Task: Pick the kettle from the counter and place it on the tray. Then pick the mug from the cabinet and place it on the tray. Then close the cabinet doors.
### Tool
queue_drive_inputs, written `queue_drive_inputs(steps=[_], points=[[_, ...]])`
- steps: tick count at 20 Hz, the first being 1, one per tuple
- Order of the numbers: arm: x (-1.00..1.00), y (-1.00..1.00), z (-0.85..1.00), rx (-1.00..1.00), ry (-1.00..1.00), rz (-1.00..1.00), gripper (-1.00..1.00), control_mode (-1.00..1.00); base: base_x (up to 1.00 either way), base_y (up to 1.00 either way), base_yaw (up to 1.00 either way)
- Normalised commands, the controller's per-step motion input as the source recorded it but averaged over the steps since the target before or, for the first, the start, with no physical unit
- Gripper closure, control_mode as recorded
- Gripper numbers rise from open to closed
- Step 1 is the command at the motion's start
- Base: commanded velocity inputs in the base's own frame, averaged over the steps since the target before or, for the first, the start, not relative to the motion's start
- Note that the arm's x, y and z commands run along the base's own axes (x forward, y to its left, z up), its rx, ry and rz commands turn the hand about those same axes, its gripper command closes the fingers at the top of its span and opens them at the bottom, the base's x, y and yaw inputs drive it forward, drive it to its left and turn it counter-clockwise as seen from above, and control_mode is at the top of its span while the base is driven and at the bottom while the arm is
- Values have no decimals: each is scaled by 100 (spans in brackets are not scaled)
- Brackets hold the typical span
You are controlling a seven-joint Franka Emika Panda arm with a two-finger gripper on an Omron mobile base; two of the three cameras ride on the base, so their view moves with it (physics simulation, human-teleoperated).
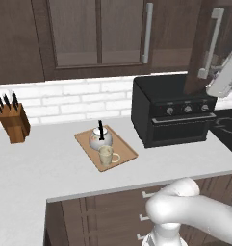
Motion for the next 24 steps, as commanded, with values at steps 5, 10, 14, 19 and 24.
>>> queue_drive_inputs(steps=[5,10,14,19,24], points=[[57,56,0,0,32,-39,100,-100,0,0,0],[72,52,0,1,24,-35,100,-100,0,0,0],[83,33,-6,5,17,-27,100,-100,0,0,0],[83,41,-20,0,10,-25,100,-100,0,0,0],[70,23,-7,0,8,-27,100,-100,0,0,0]])
